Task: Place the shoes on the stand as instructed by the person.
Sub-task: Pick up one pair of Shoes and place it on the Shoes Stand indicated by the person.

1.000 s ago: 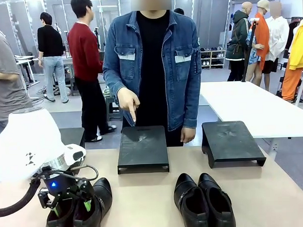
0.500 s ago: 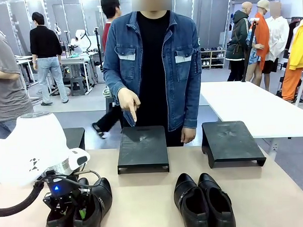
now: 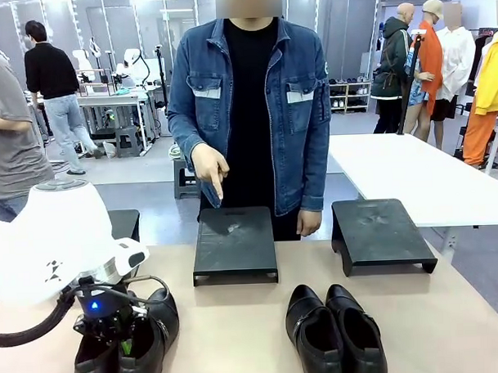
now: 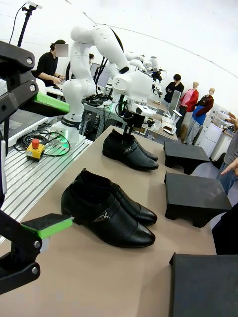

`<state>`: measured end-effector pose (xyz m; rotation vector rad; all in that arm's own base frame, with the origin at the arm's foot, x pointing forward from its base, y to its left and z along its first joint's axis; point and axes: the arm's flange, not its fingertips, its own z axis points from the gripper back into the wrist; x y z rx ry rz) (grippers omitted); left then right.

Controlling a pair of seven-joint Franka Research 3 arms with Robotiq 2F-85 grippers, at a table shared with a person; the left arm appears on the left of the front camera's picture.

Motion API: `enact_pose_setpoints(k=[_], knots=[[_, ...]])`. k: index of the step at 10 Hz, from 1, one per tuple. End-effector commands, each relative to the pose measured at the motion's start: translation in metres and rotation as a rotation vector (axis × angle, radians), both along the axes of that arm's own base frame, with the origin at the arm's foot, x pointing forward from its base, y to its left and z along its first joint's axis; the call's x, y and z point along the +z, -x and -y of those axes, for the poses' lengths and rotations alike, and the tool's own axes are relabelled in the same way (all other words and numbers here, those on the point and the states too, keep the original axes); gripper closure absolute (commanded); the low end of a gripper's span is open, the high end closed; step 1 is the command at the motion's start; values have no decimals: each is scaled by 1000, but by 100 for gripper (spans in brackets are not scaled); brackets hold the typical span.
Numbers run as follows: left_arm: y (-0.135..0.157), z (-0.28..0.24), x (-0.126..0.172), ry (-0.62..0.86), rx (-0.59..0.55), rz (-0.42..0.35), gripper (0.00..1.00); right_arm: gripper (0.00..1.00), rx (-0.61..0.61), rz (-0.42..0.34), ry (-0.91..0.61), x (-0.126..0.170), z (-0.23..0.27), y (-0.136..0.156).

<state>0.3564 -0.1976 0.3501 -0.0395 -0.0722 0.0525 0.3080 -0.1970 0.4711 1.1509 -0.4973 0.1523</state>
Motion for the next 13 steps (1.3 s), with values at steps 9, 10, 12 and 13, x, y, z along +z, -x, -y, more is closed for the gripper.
enact_pose_setpoints(k=[9, 10, 12, 13], knots=[[25, -10, 88, -15, 16, 137, 100, 0, 3, 12, -3, 1, 0, 1], [25, -10, 88, -15, 16, 137, 100, 0, 3, 12, -3, 1, 0, 1], [25, -10, 88, -15, 16, 137, 100, 0, 3, 12, -3, 1, 0, 1], [25, -10, 88, -15, 16, 137, 100, 0, 3, 12, -3, 1, 0, 1]])
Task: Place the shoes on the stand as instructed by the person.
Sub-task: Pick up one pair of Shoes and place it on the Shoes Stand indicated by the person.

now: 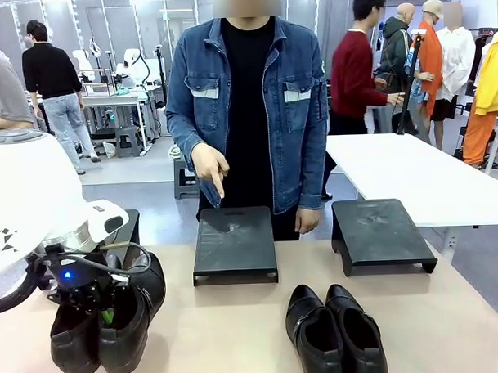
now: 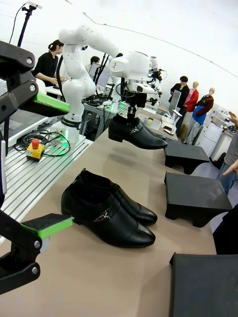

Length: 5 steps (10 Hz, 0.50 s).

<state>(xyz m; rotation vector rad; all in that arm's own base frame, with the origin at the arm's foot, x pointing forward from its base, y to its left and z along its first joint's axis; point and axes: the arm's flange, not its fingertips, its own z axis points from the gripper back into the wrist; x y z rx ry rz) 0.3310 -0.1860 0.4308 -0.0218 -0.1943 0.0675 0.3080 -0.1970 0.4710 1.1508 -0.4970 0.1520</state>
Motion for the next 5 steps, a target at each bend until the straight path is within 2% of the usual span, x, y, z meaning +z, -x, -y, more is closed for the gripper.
enact_pose_setpoints(k=[1, 2, 3, 4, 5], knots=[[-1, 2, 7, 5, -3, 15, 100, 0, 3, 12, -3, 1, 0, 1], [0, 0, 0, 0, 0, 0, 92, 0, 3, 12, -3, 1, 0, 1], [-5, 15, 19, -43, 14, 85, 92, 0, 3, 12, -3, 1, 0, 1], [-20, 31, 35, -53, -1, 137, 92, 0, 3, 12, -3, 1, 0, 1], [-37, 47, 44, -104, 21, 145, 92, 0, 3, 12, -3, 1, 0, 1]])
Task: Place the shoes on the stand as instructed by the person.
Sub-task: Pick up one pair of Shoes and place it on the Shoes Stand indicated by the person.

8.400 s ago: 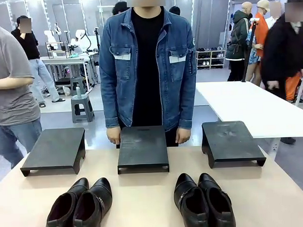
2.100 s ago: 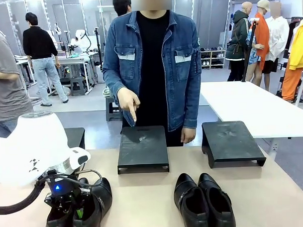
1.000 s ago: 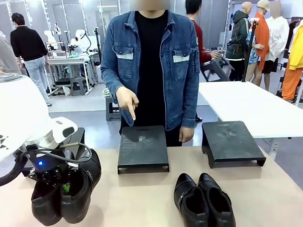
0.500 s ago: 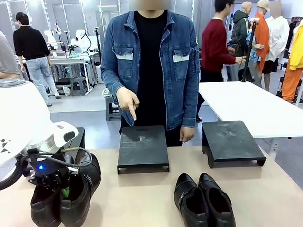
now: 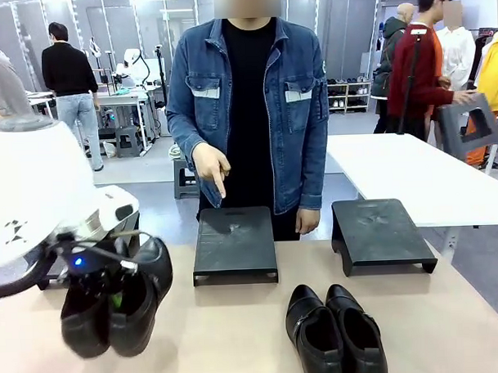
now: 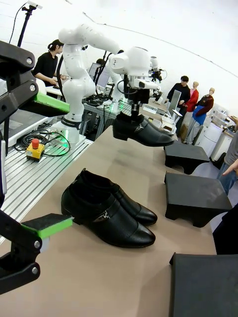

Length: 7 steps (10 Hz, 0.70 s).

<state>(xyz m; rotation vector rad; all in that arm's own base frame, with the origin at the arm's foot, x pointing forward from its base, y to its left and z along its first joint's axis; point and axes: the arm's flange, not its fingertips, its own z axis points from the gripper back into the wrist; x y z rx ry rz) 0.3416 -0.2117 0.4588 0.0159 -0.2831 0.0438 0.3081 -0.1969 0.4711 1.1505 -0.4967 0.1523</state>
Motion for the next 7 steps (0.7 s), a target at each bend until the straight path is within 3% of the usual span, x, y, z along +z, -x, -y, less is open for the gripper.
enact_pose_setpoints(k=[1, 4, 7], knots=[[-42, 39, 27, -50, 10, 74, 92, 0, 3, 12, -3, 1, 1, 1], [-86, 85, 42, -69, -19, 85, 92, 0, 3, 12, -3, 1, 1, 1], [-135, 143, 48, -31, -61, 157, 92, 0, 3, 12, -3, 1, 1, 1]])
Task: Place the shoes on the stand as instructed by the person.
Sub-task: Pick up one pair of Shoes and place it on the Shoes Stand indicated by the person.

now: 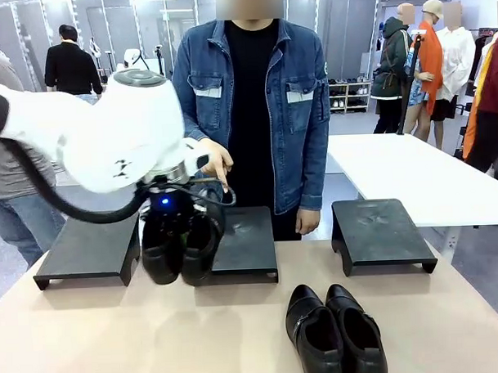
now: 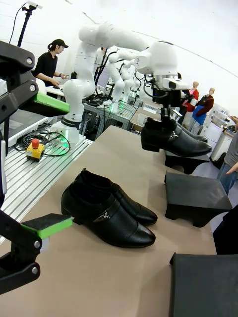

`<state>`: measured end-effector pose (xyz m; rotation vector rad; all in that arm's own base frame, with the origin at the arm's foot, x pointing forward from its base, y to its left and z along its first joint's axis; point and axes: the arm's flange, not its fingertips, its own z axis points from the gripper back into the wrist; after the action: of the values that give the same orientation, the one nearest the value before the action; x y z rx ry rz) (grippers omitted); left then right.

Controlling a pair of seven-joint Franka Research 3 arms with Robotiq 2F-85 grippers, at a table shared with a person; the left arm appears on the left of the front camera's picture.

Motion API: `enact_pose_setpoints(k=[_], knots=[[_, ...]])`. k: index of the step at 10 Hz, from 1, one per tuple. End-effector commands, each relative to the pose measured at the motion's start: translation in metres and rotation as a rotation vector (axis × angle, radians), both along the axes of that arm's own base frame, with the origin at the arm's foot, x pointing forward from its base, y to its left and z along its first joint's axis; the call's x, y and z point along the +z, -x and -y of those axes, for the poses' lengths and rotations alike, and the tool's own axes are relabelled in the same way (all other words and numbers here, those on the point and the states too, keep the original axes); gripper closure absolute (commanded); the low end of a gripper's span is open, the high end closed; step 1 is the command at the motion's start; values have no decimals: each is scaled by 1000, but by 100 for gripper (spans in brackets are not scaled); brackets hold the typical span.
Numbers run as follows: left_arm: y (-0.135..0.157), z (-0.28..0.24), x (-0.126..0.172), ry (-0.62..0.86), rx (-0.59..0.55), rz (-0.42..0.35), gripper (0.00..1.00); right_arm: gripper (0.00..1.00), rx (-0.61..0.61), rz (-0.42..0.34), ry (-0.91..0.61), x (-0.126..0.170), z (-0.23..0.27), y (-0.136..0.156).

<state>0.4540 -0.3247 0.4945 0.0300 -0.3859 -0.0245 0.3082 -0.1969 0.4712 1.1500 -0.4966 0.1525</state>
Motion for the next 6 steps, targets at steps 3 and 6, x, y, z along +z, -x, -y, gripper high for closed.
enact_pose_setpoints(k=[3, 6], knots=[[-69, 68, 2, -10, -18, 114, 92, 0, 2, 12, -4, 1, 1, 1], [-108, 82, -18, 27, -55, 143, 92, 0, 2, 12, -4, 1, 1, 1]])
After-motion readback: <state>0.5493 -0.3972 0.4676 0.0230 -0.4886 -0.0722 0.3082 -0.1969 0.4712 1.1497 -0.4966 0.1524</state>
